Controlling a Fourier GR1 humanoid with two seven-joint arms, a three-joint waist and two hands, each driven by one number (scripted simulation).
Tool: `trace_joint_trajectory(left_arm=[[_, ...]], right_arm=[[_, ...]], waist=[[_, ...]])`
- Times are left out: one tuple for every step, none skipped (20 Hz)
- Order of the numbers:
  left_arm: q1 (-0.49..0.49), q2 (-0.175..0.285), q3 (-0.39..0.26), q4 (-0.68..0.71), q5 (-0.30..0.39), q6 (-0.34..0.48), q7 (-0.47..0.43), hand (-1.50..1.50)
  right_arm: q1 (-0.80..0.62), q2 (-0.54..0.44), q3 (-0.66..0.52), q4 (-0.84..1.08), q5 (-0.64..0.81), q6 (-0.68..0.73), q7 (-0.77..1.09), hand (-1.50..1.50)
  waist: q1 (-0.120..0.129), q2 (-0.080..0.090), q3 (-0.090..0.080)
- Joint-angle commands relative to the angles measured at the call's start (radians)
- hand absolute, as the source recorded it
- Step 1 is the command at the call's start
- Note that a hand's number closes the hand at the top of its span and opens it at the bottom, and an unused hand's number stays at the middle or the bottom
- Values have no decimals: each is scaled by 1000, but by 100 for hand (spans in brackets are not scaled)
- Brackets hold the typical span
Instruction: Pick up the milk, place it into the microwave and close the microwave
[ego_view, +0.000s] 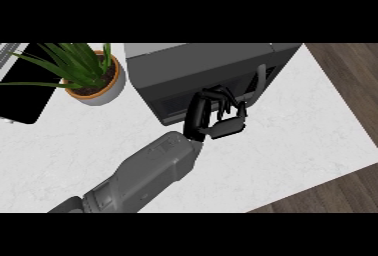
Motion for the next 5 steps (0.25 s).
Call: trace_joint_trajectory(left_arm=[[-86, 1, 50, 75, 23, -16, 15, 150], [-98, 1, 51, 73, 29, -10, 19, 150], [-90, 1, 46, 80, 28, -8, 9, 150], [-94, 1, 48, 83, 34, -6, 14, 150], [-98, 1, 47, 79, 36, -8, 3, 150]], right_arm=[[-23, -7, -3, 34, -13, 28, -14, -150], [-21, -18, -4, 35, -12, 37, -11, -150], [-26, -11, -3, 37, -15, 33, -13, -150], [-29, -27, -7, 43, -16, 38, -5, -150], [-37, -23, -3, 46, -17, 33, -3, -150]], waist=[[7, 13, -3], [-6, 9, -3], [-3, 13, -2], [-4, 10, -3], [5, 10, -4]])
